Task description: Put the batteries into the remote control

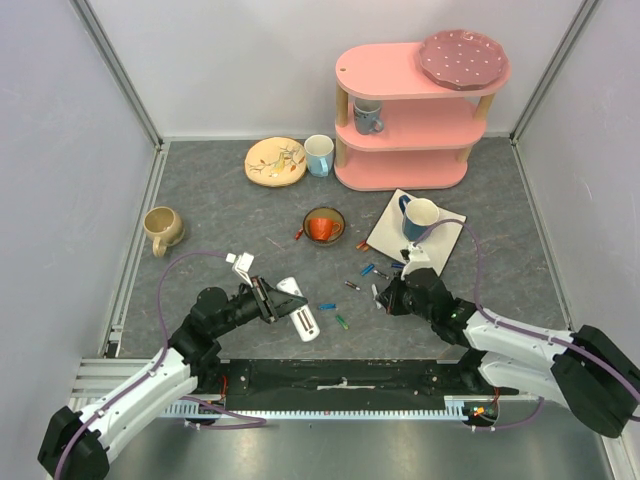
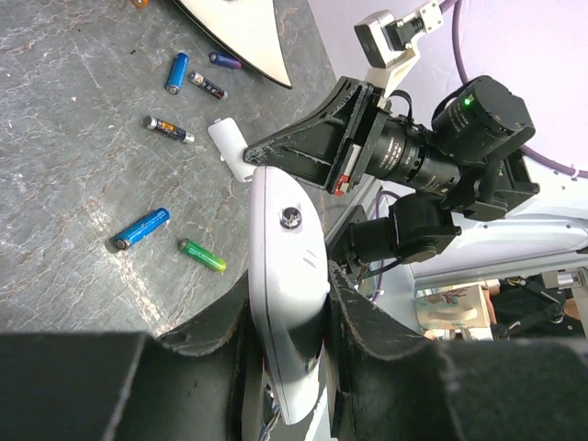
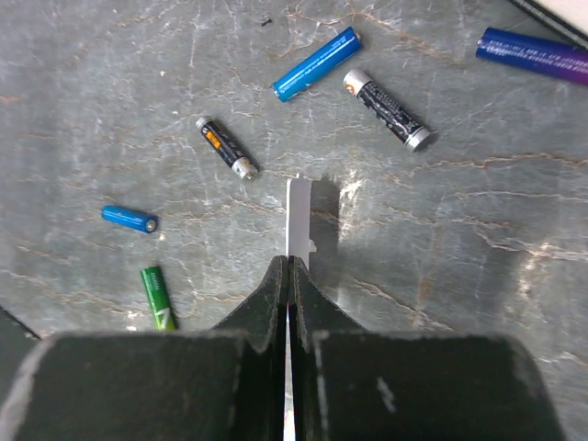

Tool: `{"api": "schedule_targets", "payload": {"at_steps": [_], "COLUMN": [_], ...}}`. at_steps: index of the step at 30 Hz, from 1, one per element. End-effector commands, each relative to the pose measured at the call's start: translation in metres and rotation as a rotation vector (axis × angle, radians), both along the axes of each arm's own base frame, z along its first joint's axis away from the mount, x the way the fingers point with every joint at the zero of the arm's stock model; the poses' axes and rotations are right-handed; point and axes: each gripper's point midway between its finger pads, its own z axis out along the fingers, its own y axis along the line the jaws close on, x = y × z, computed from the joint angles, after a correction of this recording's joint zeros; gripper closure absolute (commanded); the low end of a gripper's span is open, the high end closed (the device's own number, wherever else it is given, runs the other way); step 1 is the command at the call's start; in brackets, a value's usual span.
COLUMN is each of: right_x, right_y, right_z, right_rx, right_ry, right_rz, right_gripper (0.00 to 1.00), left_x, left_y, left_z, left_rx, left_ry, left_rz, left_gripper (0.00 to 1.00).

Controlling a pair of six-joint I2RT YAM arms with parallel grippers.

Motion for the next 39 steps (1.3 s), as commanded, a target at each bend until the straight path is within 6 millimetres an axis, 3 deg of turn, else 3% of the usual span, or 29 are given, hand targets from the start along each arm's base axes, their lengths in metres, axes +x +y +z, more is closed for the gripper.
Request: {"api": "schedule_targets", "payload": {"at_steps": [1, 7, 10, 21, 24, 25, 27, 28, 30, 31, 33, 35, 36, 37, 39], "right_x": [-0.002, -0.005, -0.006, -0.006, -0.003, 0.005, 0.008, 0.017, 0.023, 0.032, 0.041, 0.04, 0.046, 0.037, 0.037], "right_y": [0.02, 0.011, 0.004, -0.022, -0.026, -0.022, -0.027, -0.023, -0.032, -0.03, -0.035, -0.036, -0.038, -0.025, -0.017], "right_z": [0.009, -0.003, -0.007, -0.017, -0.007, 0.014, 0.027, 0.055, 0.067, 0.084, 0.088, 0.084, 0.085, 0.086, 0.084], "right_rx": [0.216, 0.231, 0.19, 0.076, 0.056, 0.074, 0.029, 0.048, -0.042, -0.063, -0.18, -0.284, -0.35, -0.385, -0.486], "right_ry": [0.042, 0.066, 0.072, 0.082, 0.063, 0.012, -0.014, -0.068, -0.104, -0.131, -0.145, -0.151, -0.175, -0.203, -0.248], "right_rz": [-0.008, -0.05, -0.065, -0.152, -0.156, -0.148, -0.147, -0.147, -0.144, -0.138, -0.128, -0.096, -0.12, -0.069, -0.049], "right_gripper": [1.0, 1.0, 0.95, 0.58, 0.52, 0.52, 0.49, 0.48, 0.47, 0.47, 0.47, 0.47, 0.47, 0.47, 0.46], "left_x": [0.001, 0.001, 0.002, 0.003, 0.003, 0.003, 0.004, 0.006, 0.008, 0.009, 0.011, 0.009, 0.01, 0.01, 0.01], "left_y": [0.0, 0.001, 0.001, -0.001, -0.001, -0.001, 0.0, 0.001, 0.001, 0.001, 0.001, 0.004, 0.005, 0.006, 0.007], "left_z": [-0.006, -0.006, -0.008, -0.01, -0.008, -0.008, -0.007, -0.006, -0.004, -0.004, 0.007, -0.002, 0.003, 0.003, -0.001], "left_rx": [-0.026, -0.035, -0.031, -0.032, -0.034, -0.031, -0.027, -0.025, -0.026, -0.03, -0.081, -0.104, -0.129, -0.135, -0.121], "left_ry": [0.011, 0.013, 0.017, 0.031, 0.028, 0.025, 0.019, 0.014, 0.008, 0.006, -0.03, -0.027, -0.043, -0.048, -0.055], "left_rz": [0.011, 0.016, 0.021, 0.014, 0.016, 0.017, 0.022, 0.031, 0.044, 0.046, 0.054, 0.067, 0.076, 0.08, 0.086], "left_gripper": [0.98, 0.98, 0.98, 0.98, 0.98, 0.98, 0.98, 0.98, 0.98, 0.98, 0.97, 0.93, 0.92, 0.93, 0.97]}}
